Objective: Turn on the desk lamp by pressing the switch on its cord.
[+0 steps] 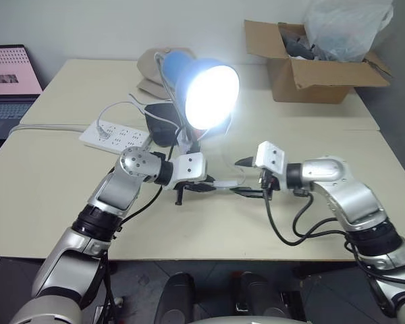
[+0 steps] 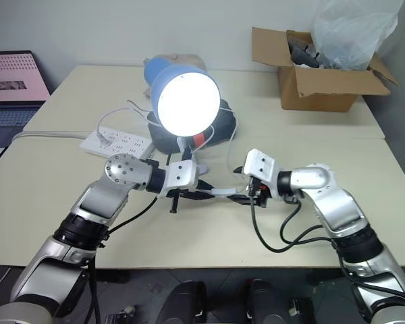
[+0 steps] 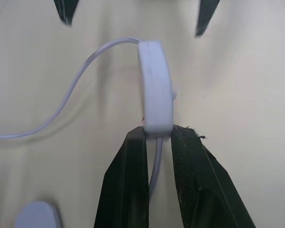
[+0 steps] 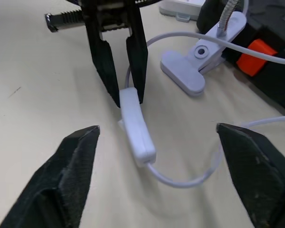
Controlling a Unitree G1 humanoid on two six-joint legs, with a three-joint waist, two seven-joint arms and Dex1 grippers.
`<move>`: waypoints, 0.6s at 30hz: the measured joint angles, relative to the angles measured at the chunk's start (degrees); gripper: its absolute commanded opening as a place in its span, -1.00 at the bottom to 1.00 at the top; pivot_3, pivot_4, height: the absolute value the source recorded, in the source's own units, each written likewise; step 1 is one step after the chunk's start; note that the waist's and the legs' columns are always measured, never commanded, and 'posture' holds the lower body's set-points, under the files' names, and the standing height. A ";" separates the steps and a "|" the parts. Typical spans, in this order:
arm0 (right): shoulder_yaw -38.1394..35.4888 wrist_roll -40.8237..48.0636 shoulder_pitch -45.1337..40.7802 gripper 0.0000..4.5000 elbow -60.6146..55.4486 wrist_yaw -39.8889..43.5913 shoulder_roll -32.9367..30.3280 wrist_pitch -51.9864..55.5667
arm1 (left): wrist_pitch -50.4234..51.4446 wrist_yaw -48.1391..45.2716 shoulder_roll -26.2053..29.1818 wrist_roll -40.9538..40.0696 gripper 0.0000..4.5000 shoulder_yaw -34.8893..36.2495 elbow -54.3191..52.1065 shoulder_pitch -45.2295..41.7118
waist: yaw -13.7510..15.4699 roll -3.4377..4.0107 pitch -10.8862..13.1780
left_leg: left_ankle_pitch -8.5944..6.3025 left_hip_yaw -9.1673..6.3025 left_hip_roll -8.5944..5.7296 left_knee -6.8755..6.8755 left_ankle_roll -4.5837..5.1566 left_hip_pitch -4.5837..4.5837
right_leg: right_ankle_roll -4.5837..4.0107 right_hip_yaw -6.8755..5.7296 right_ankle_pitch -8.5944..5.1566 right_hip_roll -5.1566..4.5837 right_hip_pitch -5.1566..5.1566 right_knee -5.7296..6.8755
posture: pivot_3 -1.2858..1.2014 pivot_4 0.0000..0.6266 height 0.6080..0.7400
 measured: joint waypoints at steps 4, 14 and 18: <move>-5.90 0.48 10.04 1.00 -9.15 -2.57 -4.67 2.97 | -2.43 2.11 -3.35 2.54 -0.83 -1.36 5.28 -1.88 | 0.32 0.00 0.00 | 0.00 -0.04 -0.04 -0.02 0.00 -0.04 | 0.00 -0.05 -0.01 -0.05 0.00 -0.03 | 0.03 -0.52 1.00; -14.56 6.42 23.88 1.00 -23.56 -9.47 -5.31 10.47 | -8.13 7.48 -9.16 6.73 -0.34 -2.09 18.13 -5.94 | -0.32 0.00 0.00 | 0.01 -0.06 -0.03 0.02 0.01 0.07 | 0.07 0.01 0.07 -0.03 0.02 0.05 | 0.03 -0.52 1.00; -14.58 6.43 25.41 1.00 -24.49 -11.50 -5.29 10.55 | -8.87 6.63 -9.45 6.42 -0.04 -1.97 19.21 -6.05 | -0.16 0.00 0.00 | 0.00 -0.06 -0.04 0.01 0.01 -0.01 | 0.07 -0.01 0.06 -0.03 0.02 -0.02 | 0.03 -0.52 1.00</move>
